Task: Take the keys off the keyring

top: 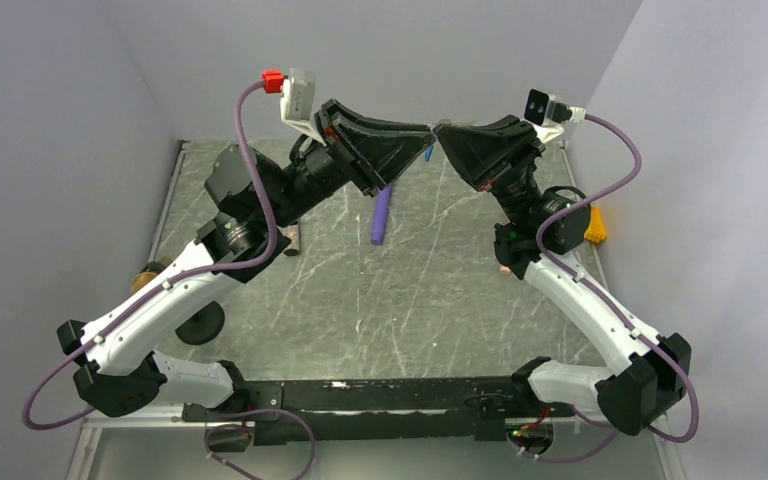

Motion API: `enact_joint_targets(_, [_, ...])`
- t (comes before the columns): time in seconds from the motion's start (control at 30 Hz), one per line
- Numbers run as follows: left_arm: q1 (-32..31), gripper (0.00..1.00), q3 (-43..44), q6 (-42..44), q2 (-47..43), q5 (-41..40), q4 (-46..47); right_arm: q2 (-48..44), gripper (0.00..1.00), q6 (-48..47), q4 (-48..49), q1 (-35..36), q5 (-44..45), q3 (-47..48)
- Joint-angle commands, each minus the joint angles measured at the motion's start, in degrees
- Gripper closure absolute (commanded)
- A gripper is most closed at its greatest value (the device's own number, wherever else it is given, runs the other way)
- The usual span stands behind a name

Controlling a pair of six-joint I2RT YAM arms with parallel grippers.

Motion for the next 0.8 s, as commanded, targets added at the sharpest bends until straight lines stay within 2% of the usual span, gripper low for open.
enact_joint_targets(0.0, [-0.4, 0.75, 2.5, 1.1, -0.2, 0.3, 1.6, -0.6, 1.0, 0.4, 3.3, 0.3, -1.1, 1.2])
enact_joint_targets(0.37, [-0.4, 0.9, 4.8, 2.3, 0.9, 1.1, -0.5, -0.1, 1.0, 0.3, 2.9, 0.3, -1.9, 1.3])
enact_joint_targets(0.53, [-0.3, 0.92, 4.4, 1.6, 0.8, 1.6, -1.4, 0.3, 1.0, -0.3, 2.4, 0.6, -2.0, 1.9])
enact_joint_targets(0.6, [-0.4, 0.99, 4.6, 1.2, 0.8, 1.6, -2.5, 0.5, 1.0, -0.5, 2.3, 0.8, -2.2, 2.0])
enact_joint_targets(0.77, [-0.3, 1.0, 4.9, 1.4, 0.4, 2.2, -4.7, 0.7, 1.0, -0.8, 2.3, 1.3, -2.5, 1.6])
